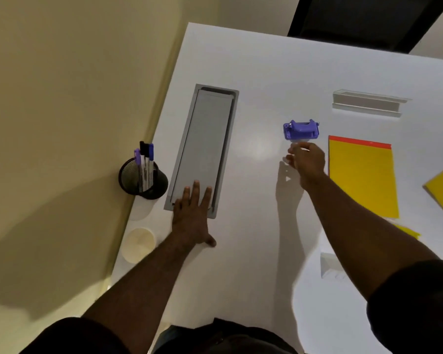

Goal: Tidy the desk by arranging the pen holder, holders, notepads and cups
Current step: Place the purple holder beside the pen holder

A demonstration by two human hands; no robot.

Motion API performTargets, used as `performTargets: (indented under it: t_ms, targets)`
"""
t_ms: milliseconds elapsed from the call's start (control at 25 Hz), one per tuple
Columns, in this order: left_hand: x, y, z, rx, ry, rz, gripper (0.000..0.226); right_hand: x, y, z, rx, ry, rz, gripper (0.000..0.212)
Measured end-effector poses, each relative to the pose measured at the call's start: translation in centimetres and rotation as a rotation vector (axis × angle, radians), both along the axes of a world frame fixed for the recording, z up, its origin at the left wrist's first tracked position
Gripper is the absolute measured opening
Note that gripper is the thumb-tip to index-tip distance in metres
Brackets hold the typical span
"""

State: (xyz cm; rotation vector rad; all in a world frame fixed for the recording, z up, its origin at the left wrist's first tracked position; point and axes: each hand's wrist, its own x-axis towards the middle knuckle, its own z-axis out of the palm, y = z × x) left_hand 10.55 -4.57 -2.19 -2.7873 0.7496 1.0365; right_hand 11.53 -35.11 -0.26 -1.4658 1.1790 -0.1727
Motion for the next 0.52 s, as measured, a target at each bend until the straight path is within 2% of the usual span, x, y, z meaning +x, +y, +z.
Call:
performTargets:
  t_ms: [80,240,360,520]
  targets:
    - [0.5,0.1,-0.4,0.013,0.019,-0.004,0.153,1.2,-1.7,-0.2,0.17,-0.054,-0.109,0.029]
    - [0.8,0.5,-1.0,-0.012,0.041,0.012,0.154,3.2,-3.1,-0.8,0.35,-0.089,-0.183,0.021]
    - [0.9,0.6,-1.1,-0.018,0.038,0.02,0.155,4.6,-3.5,-1.2,0.396,-0.107,-0.198,0.023]
    - [0.7,0.3,-1.1,-0.011,0.023,0.037,0.156,5.1,-3.4,-1.2,0.366,-0.143,-0.286,0.014]
